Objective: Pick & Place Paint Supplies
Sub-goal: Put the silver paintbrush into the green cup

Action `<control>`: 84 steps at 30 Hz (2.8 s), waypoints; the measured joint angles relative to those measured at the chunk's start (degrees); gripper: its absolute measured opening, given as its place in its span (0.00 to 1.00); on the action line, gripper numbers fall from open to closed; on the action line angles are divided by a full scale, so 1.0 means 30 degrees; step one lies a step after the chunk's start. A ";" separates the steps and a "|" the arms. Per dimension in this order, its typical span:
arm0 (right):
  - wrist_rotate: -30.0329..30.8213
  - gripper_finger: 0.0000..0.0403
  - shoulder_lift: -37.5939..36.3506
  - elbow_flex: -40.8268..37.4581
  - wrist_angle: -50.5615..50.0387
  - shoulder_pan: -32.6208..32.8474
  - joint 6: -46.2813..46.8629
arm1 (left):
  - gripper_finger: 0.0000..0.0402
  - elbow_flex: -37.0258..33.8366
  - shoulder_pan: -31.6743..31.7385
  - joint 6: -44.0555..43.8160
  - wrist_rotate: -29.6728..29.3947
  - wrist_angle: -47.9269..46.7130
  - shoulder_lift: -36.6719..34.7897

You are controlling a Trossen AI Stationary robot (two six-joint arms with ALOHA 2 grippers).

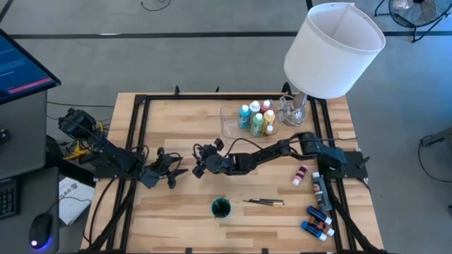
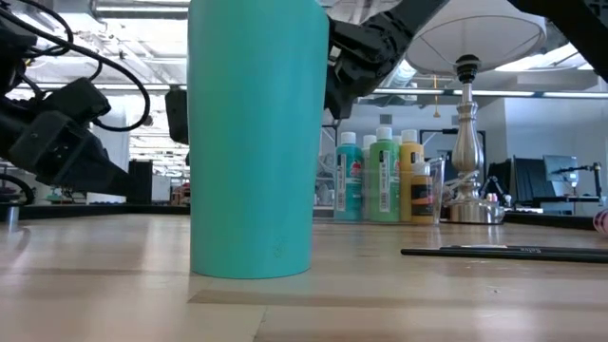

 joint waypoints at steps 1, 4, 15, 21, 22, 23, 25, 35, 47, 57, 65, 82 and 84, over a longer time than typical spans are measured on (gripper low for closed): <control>-0.0059 0.37 -0.0016 0.0007 0.0004 -0.0046 0.0074 | 0.46 0.0000 -0.0064 0.0115 -0.0062 0.0043 0.0000; -0.0625 0.37 -0.0016 0.0007 -0.0593 -0.0281 0.0854 | 0.46 0.0000 -0.0154 0.0111 -0.0240 0.0124 0.0000; -0.0868 0.40 0.0097 0.0007 -0.0799 -0.0463 0.0843 | 0.46 0.0000 -0.0161 -0.0166 -0.0233 0.0322 0.0000; -0.0801 0.39 0.0105 0.0007 -0.0870 -0.0447 0.0772 | 0.46 0.0000 -0.0161 -0.0159 -0.0233 0.0402 0.0000; -0.0801 0.38 0.0105 0.0007 -0.0870 -0.0448 0.0772 | 0.46 0.0000 -0.0161 -0.0159 -0.0240 0.0439 0.0000; -0.0801 0.38 0.0105 0.0007 -0.0870 -0.0436 0.0774 | 0.46 0.0000 -0.0161 -0.0159 -0.0240 0.0477 0.0000; -0.0798 0.38 0.0105 0.0007 -0.0870 -0.0355 0.0892 | 0.46 0.0000 -0.0161 -0.0144 -0.0241 0.0496 0.0000; 0.1071 0.38 0.0105 0.0007 -0.1184 0.0387 0.1248 | 0.46 0.0000 -0.0161 0.0242 -0.0514 0.0656 0.0000; 0.1713 0.37 0.0119 -0.0123 -0.2082 0.0699 0.2637 | 0.46 0.0000 -0.0161 0.0322 -0.0707 0.0776 0.0000; 0.1701 0.39 0.0134 -0.1451 0.0248 0.0506 0.2513 | 0.46 0.0000 -0.0161 0.0331 -0.0707 0.0941 0.0000; 0.1406 0.39 0.0134 -0.1486 0.0110 0.0334 0.1577 | 0.46 0.0000 -0.0161 0.0404 -0.0705 0.1021 0.0000; -0.2112 0.38 0.0134 -0.1486 -0.1069 -0.0366 0.3432 | 0.46 0.0000 -0.0161 0.0777 -0.0699 0.1385 0.0000; -0.2015 0.38 0.0134 -0.1486 -0.1042 -0.0390 0.3426 | 0.46 0.0000 -0.0161 0.0831 -0.0699 0.1412 0.0002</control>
